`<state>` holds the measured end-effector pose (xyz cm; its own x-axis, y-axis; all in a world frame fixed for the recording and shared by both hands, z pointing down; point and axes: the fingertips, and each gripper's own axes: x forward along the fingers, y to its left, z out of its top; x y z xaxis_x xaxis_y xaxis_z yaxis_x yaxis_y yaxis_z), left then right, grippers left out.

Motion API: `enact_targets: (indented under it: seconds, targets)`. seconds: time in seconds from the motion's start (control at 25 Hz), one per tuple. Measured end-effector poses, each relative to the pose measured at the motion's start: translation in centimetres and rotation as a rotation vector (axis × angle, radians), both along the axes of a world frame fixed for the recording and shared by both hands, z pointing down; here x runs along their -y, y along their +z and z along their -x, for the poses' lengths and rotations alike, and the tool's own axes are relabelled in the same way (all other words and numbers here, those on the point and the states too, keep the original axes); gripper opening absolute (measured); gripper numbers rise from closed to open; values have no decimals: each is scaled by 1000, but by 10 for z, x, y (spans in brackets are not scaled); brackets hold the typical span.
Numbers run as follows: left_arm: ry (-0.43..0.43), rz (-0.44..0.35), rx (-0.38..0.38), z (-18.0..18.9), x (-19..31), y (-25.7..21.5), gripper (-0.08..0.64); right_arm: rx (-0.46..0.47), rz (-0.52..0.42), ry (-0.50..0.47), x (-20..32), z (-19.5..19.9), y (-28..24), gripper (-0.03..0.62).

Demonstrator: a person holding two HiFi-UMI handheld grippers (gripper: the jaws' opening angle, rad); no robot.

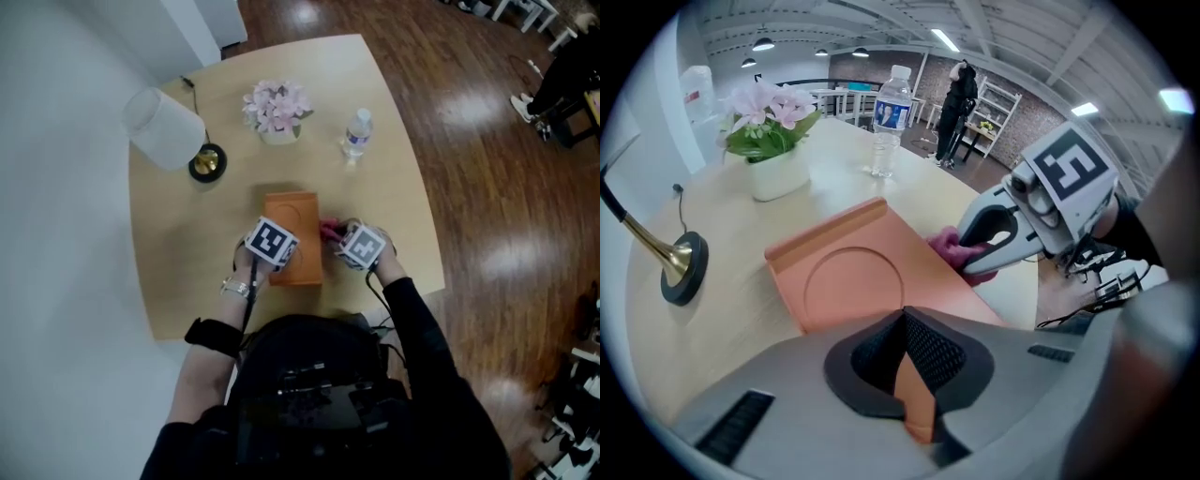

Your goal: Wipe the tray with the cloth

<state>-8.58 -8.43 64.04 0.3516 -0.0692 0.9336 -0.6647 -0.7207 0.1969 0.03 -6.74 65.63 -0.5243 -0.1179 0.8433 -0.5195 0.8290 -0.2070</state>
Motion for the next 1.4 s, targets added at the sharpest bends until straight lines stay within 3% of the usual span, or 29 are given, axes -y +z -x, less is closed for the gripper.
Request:
enact_targets:
  seconds: [0.08, 0.16, 0.56, 0.72, 0.96, 1.12, 1.28, 1.4]
  targets:
    - [10, -8, -84, -16, 2, -2, 2, 19, 10, 40, -12, -1, -2, 84]
    - [13, -4, -101, -20, 2, -3, 2, 27, 15, 46, -25, -1, -4, 84]
    - [7, -35, -68, -11, 7, -2, 2, 15, 103, -98, -118, 20, 12, 84]
    - [1, -29, -91, -15, 4, -4, 2, 21, 125, -124, -132, 20, 11, 84]
    - [-28, -48, -51, -5, 7, -1, 2, 53, 179, -152, -140, 15, 8, 84]
    - [-42, -25, -92, -8, -10, -8, 2, 28, 137, -47, -106, -11, -1, 84]
    - [-64, -80, -145, 5, -37, -43, 2, -43, -8, 62, -28, -37, -20, 84]
    - [-130, -72, -194, 22, -70, -58, 2, -59, -103, 120, 35, -43, -32, 84]
